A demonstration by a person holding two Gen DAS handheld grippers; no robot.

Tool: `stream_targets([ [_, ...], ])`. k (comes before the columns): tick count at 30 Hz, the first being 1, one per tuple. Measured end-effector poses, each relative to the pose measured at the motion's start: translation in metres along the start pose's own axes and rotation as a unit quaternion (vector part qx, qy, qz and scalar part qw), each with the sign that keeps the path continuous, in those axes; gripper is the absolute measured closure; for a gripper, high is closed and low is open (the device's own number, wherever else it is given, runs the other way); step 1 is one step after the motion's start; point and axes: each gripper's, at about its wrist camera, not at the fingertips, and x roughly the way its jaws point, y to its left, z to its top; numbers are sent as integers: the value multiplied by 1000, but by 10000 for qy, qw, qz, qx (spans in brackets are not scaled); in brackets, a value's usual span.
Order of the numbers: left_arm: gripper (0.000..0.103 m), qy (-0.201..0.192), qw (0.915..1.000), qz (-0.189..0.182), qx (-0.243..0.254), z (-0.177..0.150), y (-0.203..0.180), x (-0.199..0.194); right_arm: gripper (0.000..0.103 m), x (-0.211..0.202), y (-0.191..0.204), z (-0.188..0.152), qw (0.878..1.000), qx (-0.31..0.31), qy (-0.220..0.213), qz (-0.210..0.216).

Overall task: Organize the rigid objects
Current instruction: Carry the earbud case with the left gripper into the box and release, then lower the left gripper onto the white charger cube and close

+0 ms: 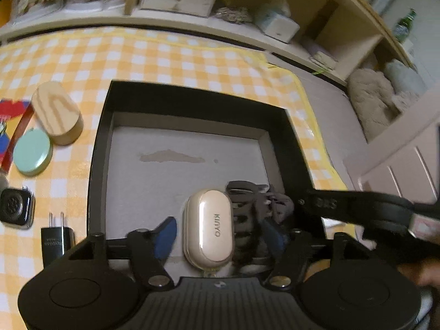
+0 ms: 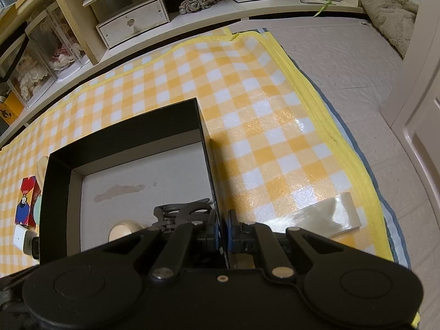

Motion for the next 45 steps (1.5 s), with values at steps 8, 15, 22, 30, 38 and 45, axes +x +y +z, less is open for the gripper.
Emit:
stream_targets([
  [8,12,-207,9945,173,1014,-1,-15,-44,96,0,0,0,10000,5,1,3],
  [15,4,-447,9855,462,1568,1,-15,-86,96,-1,0,0,10000,11,5,2],
  [22,0,-846,9800,544,1717,7,10,-124,96,-1,1,0,10000,7,15,-17],
  [30,0,-920,9741,1152,1714,20,69,-133,96,-1,0,0,10000,9,22,-20],
  [38,0,-755,9781,1497,1235,32,143,-115,96,1,-1,0,10000,-8,37,-45],
  [45,3,-232,9826,1500,1071,34,181,-88,96,2,0,1,10000,-18,59,-76],
])
